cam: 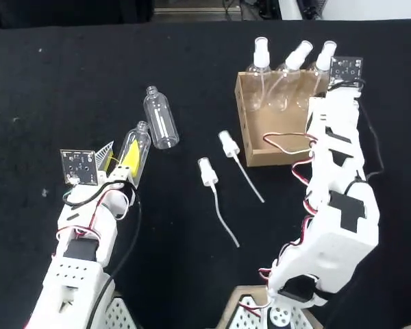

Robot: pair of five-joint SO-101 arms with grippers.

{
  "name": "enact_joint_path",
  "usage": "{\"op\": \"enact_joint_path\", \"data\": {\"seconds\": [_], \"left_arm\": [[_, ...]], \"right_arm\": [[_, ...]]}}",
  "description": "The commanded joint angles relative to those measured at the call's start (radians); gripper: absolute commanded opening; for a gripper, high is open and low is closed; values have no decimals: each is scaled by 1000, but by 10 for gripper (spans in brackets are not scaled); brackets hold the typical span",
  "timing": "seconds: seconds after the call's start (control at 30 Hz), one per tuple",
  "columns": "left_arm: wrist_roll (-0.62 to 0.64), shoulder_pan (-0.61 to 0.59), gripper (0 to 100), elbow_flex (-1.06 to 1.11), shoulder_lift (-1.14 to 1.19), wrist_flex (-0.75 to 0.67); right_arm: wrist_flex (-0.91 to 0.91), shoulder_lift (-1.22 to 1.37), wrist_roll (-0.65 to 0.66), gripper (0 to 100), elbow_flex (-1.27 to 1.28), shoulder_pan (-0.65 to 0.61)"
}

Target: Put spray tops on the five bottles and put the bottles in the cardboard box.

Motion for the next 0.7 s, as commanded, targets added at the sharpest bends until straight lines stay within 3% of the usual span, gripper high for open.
{"op": "enact_joint_path", "data": {"seconds": [0.0,0.33,0.67], "left_arm": [[-11,-7,163,-10,-15,-21],[-11,-5,163,-10,-15,-21],[-11,-2,163,-10,-15,-18]], "right_arm": [[-29,-12,-9,25,-74,-18],[-21,-84,-11,25,21,12],[-2,-585,-60,25,406,5]]}}
